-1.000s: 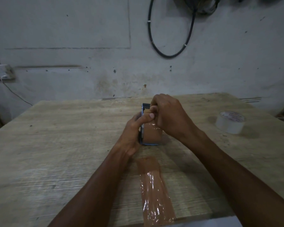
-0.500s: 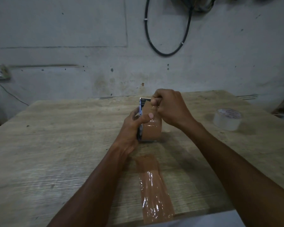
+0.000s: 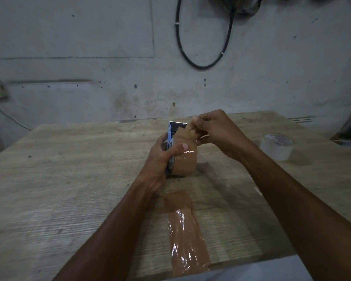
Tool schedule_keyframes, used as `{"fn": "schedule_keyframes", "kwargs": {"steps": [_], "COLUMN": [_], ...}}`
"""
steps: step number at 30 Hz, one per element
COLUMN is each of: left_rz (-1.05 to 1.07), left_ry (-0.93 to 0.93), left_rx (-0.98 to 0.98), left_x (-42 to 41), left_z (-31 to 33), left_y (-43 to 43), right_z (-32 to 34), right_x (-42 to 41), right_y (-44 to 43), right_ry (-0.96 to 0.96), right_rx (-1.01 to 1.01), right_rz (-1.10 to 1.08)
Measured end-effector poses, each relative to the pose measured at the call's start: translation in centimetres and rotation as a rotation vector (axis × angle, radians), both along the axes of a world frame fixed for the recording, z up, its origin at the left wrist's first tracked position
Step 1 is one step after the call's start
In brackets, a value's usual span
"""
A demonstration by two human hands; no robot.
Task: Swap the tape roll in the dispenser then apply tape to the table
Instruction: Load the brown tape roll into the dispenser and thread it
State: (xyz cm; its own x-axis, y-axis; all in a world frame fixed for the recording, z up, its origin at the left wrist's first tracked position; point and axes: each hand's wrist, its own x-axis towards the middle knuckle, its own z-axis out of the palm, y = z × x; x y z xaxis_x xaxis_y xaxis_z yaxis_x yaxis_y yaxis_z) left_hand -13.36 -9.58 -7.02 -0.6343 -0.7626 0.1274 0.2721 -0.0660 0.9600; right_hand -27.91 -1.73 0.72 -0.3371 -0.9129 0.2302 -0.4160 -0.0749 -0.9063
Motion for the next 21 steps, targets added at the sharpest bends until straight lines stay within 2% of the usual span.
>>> {"fn": "schedule_keyframes", "kwargs": {"steps": [3, 8, 14, 18, 21], "left_rz": [0.002, 0.011, 0.034, -0.002, -0.025], "left_ry": [0.007, 0.017, 0.05, 0.117, 0.094], "left_rx": [0.007, 0.01, -0.017, 0.115, 0.16], "left_x": [0.1, 0.1, -0.1, -0.1, 0.0], "left_z": [0.0, 0.0, 0.0, -0.4, -0.3], "left_y": [0.0, -0.1, 0.2, 0.0, -0.4], "right_z": [-0.2, -0.6, -1.5, -1.1, -0.7], "right_x": [-0.2, 0.5, 1.4, 2.4, 2.6], "right_y": [0.5, 1.0, 1.0, 0.9, 0.8], "right_ry": [0.026, 0.344, 0.315, 0.308, 0.315], "right_rx": [-0.024, -0.091, -0.251, -0.263, -0.242], "right_rz": [0.033, -0.065, -0.199, -0.163, -0.134]}}
